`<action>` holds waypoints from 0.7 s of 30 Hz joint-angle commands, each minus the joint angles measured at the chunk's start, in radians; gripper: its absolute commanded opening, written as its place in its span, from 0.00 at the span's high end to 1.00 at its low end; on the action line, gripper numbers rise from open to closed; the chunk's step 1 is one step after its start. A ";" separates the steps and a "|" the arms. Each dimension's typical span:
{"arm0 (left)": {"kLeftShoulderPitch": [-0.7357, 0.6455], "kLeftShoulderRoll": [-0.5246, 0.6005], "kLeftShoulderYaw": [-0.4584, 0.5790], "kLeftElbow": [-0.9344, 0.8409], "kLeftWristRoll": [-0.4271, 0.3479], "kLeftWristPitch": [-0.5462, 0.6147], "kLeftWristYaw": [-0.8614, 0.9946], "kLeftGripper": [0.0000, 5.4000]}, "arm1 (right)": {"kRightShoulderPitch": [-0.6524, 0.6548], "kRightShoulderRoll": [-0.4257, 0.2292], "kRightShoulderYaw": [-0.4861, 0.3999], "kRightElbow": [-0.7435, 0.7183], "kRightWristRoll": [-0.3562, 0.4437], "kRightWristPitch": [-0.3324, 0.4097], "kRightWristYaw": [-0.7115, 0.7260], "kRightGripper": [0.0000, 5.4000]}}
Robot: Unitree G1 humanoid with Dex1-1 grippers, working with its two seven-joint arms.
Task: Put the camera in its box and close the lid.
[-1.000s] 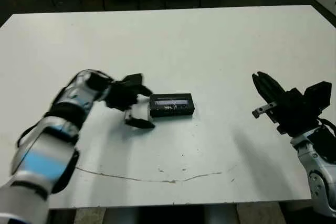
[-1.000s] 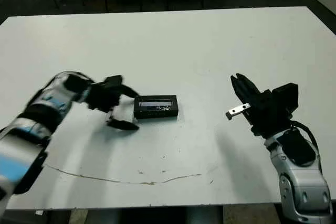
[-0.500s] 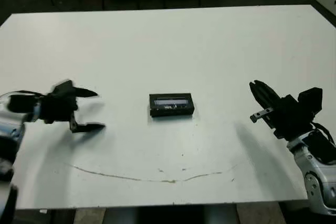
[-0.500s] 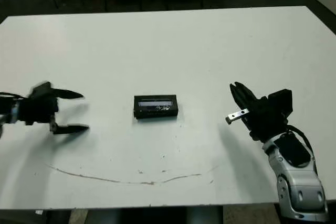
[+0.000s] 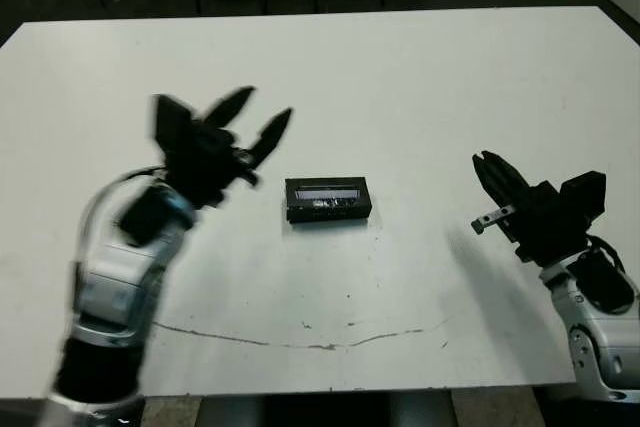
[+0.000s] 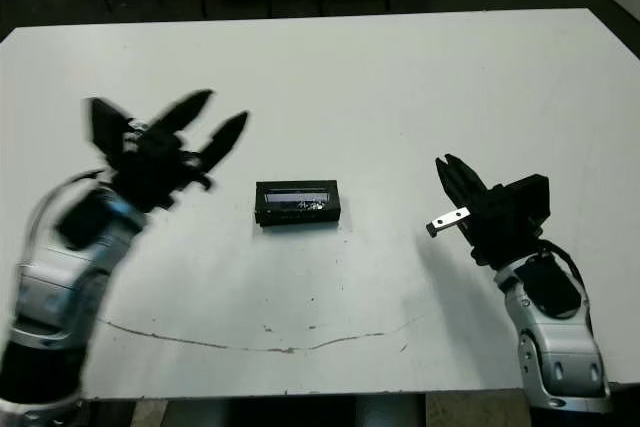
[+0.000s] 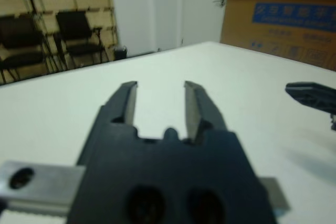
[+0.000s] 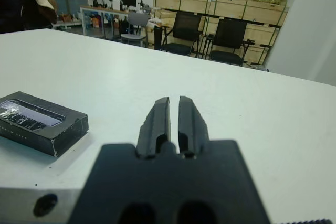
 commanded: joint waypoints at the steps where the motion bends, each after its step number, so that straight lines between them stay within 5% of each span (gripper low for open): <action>1: -0.001 -0.058 -0.066 0.042 0.043 0.059 0.053 0.77 | 0.001 0.005 -0.001 0.013 -0.009 -0.003 -0.004 1.00; 8: 0.019 -0.167 -0.149 0.177 0.098 0.128 0.122 1.00 | -0.008 0.014 0.003 0.034 0.004 -0.025 0.008 1.00; 15: 0.081 -0.222 -0.152 0.356 0.138 0.110 0.178 1.00 | -0.004 0.009 0.000 0.040 0.002 -0.038 0.014 1.00; 21: 0.100 -0.235 -0.091 0.418 0.098 0.225 0.181 1.00 | 0.006 0.006 0.003 0.025 -0.002 -0.026 0.010 1.00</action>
